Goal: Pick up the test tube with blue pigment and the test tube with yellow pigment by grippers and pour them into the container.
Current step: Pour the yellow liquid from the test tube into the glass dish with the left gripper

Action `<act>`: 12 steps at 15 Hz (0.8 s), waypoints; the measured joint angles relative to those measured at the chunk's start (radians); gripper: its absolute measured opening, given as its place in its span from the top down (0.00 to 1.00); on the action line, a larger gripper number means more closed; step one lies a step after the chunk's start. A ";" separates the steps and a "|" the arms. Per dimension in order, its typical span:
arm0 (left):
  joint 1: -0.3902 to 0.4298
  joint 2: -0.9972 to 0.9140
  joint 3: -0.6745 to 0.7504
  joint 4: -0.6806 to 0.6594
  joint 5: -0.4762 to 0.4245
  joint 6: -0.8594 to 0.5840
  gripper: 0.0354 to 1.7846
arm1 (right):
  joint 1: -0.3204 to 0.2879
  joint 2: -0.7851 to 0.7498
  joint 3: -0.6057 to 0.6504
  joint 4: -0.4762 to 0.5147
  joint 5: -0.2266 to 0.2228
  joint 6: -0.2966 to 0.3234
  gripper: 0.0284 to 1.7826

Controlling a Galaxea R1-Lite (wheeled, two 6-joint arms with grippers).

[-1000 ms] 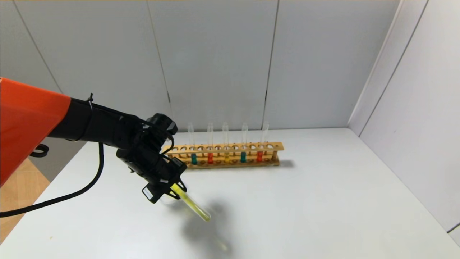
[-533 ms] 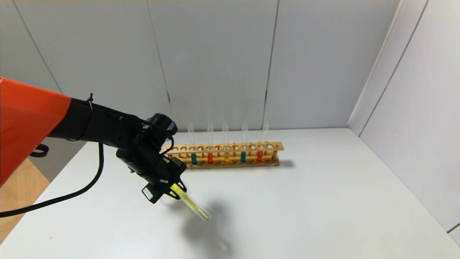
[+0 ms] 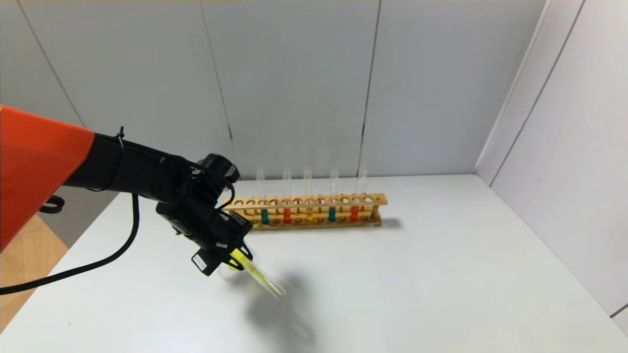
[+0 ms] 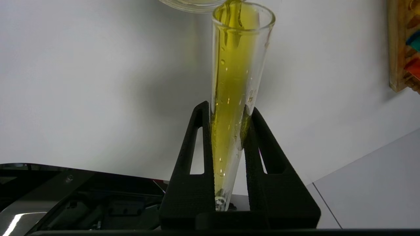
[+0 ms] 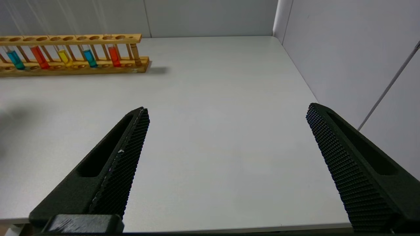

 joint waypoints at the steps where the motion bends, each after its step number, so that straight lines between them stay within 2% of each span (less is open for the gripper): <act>1: 0.001 0.000 0.000 0.001 -0.005 0.000 0.84 | 0.000 0.000 0.000 0.000 0.000 0.000 0.02; 4: 0.014 -0.001 0.000 0.001 -0.036 0.000 0.84 | 0.000 0.000 0.000 0.000 0.000 0.000 0.02; 12: 0.034 0.004 0.001 0.001 -0.049 0.000 0.84 | 0.000 0.000 0.000 0.000 0.000 0.000 0.02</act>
